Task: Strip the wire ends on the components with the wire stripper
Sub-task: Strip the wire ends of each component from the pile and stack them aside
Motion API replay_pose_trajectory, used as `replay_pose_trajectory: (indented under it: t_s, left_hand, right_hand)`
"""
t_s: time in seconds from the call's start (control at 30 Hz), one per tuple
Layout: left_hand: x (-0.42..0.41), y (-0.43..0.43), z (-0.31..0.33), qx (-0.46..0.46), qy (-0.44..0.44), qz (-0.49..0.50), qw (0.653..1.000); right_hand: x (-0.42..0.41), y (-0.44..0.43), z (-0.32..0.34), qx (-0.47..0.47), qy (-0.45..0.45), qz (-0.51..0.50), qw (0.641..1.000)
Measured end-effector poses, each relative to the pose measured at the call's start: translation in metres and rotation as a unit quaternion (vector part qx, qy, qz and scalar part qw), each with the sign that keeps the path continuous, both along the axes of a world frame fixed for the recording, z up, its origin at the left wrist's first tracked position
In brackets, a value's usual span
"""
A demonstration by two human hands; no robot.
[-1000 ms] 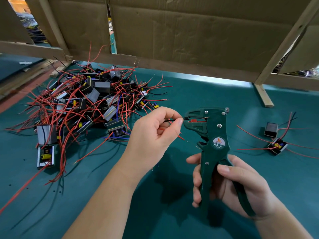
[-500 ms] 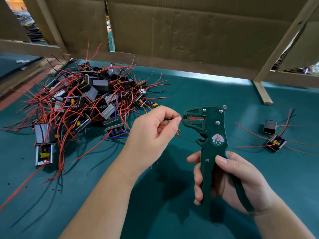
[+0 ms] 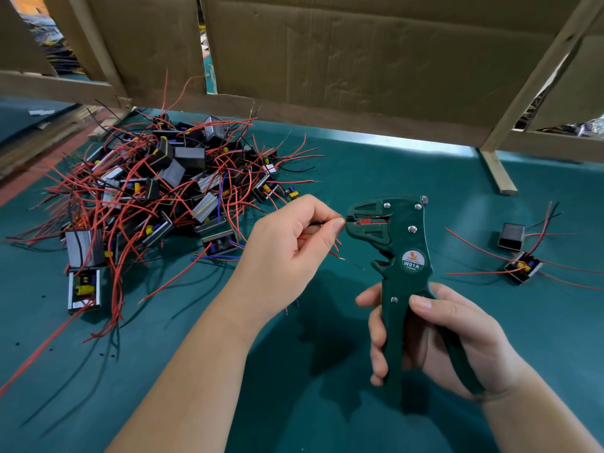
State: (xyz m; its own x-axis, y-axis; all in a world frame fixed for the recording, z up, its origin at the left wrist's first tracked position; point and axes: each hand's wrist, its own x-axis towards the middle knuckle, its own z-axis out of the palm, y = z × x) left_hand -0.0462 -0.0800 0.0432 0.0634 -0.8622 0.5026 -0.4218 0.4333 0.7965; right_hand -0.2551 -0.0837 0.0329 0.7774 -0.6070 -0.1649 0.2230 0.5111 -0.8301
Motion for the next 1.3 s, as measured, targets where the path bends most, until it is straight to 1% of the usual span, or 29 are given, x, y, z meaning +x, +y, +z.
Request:
replay_pose_trajectory:
  t_s: [0.17,0.3,0.33,0.37,0.47,0.53,0.6,0.7,0.77,0.9,1.1,1.3]
  left_hand:
    - [0.0,-0.003,-0.006,0.015,-0.014,0.012,1.0]
    - [0.002,-0.005,-0.011,0.053,-0.018,-0.001,0.998]
    - [0.001,-0.005,-0.012,0.056,-0.028,-0.006,0.998]
    - [0.0,-0.005,-0.011,0.053,-0.036,-0.007,0.998]
    - [0.004,-0.005,-0.01,0.041,-0.035,0.014,0.998]
    - [0.009,-0.006,-0.01,0.049,-0.032,0.037,0.998]
    - [0.013,-0.006,-0.01,0.052,-0.029,0.051,0.997]
    - [0.011,-0.006,-0.009,0.05,-0.025,0.04,0.998]
    - [0.011,-0.006,-0.01,0.051,-0.028,0.037,0.998]
    - [0.011,-0.008,-0.011,0.063,0.001,0.028,0.998]
    - [0.005,-0.007,-0.011,0.055,0.016,0.009,0.998]
    - [0.002,-0.006,-0.011,0.042,0.033,0.0,0.999]
  right_hand:
    - [0.007,0.004,-0.001,0.02,0.016,-0.028,0.999]
    - [0.02,0.008,-0.001,0.023,0.075,-0.135,0.988]
    - [0.021,0.008,0.0,0.023,0.076,-0.148,0.986]
    - [0.02,0.007,0.001,0.022,0.062,-0.144,0.987]
    - [0.013,0.003,0.006,0.031,-0.018,-0.108,0.994]
    - [0.006,0.0,0.006,0.04,-0.041,-0.109,0.992]
    - [0.002,-0.004,0.004,0.043,-0.043,-0.114,0.992]
    - [0.004,-0.005,-0.001,0.055,-0.034,-0.102,0.993]
    - [0.007,-0.004,-0.004,0.065,-0.025,-0.087,0.994]
    - [0.008,-0.001,-0.006,0.074,-0.01,-0.038,0.996]
    - [0.013,0.004,-0.005,0.054,-0.063,0.04,0.996]
    - [0.012,0.004,-0.004,0.047,-0.093,0.035,0.994]
